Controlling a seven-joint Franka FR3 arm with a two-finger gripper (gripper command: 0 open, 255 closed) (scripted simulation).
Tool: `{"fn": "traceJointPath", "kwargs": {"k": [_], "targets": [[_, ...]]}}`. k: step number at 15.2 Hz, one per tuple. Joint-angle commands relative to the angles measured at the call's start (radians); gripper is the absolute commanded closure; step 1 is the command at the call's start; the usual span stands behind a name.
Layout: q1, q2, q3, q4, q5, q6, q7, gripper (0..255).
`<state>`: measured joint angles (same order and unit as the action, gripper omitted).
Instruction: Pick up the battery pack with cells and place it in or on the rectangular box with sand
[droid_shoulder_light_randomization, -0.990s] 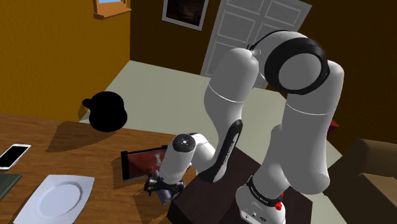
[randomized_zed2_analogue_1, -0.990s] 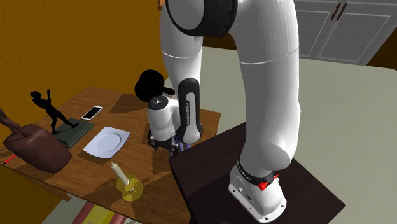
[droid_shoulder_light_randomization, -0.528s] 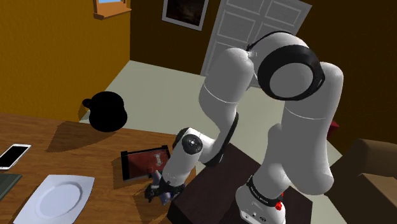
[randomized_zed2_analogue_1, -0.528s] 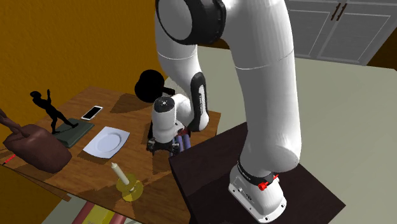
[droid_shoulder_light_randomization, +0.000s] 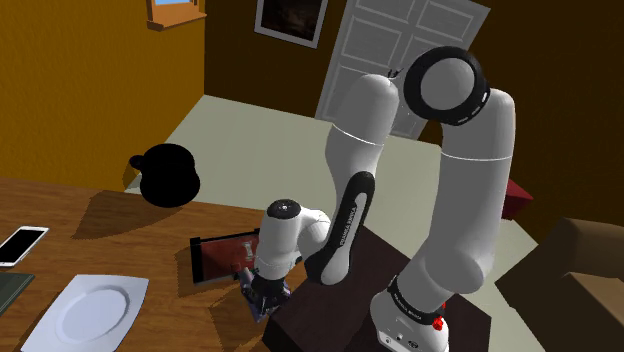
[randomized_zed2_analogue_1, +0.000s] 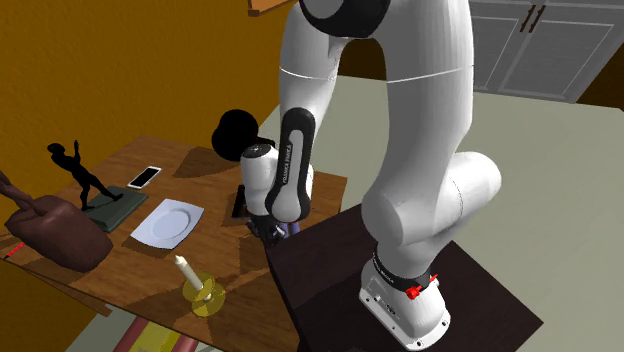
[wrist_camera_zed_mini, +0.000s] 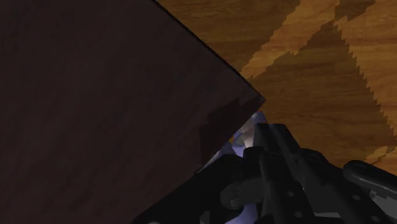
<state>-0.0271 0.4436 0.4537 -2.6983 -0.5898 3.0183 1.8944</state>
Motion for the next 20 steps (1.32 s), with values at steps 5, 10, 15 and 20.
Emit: {"fn": "traceJointPath", "kwargs": {"k": [5,10,15,20], "targets": [[0.026,-0.023,0.009,-0.008,0.038,-0.007,-0.031,255],[-0.163,0.217,0.244,0.445,0.105,-0.780,-0.496,0],[0.004,0.435,0.176,0.806,0.063,-1.180,-0.709,0],[-0.002,0.450,0.158,0.760,0.039,-1.124,-0.695,0]]}}
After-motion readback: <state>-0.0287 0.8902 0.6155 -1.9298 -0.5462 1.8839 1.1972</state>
